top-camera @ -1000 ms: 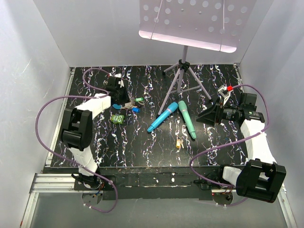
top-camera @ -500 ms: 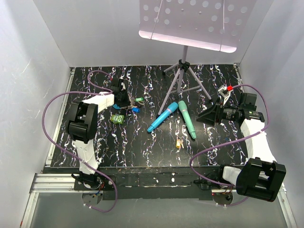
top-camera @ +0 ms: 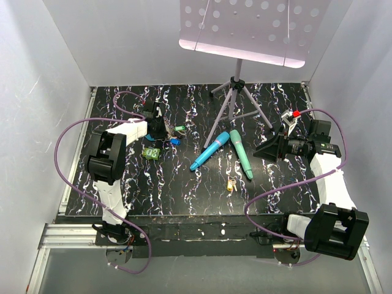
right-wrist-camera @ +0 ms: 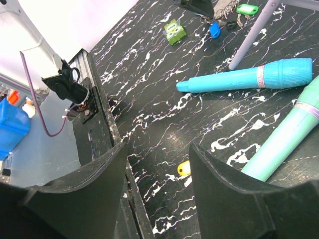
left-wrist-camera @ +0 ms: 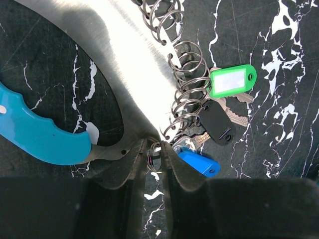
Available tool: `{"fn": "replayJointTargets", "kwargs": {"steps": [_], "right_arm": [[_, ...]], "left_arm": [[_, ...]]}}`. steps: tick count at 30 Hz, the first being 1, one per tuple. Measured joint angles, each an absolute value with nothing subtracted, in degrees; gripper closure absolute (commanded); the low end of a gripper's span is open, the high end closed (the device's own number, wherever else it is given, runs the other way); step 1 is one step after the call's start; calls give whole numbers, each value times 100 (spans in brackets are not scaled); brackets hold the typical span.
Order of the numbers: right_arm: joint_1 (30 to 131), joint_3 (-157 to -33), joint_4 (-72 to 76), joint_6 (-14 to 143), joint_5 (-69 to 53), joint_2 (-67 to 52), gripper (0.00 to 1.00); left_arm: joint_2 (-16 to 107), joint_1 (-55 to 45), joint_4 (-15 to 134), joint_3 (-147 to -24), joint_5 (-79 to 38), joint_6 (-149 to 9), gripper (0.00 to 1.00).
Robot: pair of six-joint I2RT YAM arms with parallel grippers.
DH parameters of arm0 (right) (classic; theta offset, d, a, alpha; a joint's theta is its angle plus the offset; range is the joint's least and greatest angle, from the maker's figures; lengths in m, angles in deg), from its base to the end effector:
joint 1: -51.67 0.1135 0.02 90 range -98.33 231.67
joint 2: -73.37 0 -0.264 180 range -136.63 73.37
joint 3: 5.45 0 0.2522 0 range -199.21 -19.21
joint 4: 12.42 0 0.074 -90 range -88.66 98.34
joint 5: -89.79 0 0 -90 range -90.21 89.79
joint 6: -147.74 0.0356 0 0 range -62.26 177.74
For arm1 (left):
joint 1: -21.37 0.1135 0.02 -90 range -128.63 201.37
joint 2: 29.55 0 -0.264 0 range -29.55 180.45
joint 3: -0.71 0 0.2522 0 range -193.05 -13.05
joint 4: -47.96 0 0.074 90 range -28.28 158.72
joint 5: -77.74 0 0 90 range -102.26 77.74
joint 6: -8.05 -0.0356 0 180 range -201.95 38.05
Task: Put the keys on the keyring
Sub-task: Pick up the keyring from the center of the board.
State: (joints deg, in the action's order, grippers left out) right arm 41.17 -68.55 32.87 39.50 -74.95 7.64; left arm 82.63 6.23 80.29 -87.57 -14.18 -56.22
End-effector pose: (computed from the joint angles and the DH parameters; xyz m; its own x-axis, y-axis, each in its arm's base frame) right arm 0.2219 -0.0062 0.2807 -0.5091 0.0106 -0.8606 -0.7866 0.4000 0.4703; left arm 0.3966 -0.1085 0.1647 -0.8440 -0.2211 -0.4887 -0.0970 0.9590 -0.2664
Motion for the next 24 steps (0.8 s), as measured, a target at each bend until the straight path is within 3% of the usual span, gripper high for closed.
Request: {"fn": "replayJointTargets", "kwargs": {"steps": [2, 6, 16, 24], "right_arm": [[4117, -6855, 3287, 3950, -7495, 764, 39], [4102, -6855, 3287, 3950, -7495, 764, 39], [4038, -6855, 3287, 3948, -7497, 764, 39], [4010, -6855, 3289, 3943, -7499, 766, 39]], "left_arm": [[8263, 623, 8062, -8757, -1418, -5622, 86], [8263, 623, 8101, -8757, -1424, -5617, 100], [8075, 625, 8138, -8760, -1472, -5711, 100], [6969, 741, 8189, -8781, -1595, -5995, 100]]}}
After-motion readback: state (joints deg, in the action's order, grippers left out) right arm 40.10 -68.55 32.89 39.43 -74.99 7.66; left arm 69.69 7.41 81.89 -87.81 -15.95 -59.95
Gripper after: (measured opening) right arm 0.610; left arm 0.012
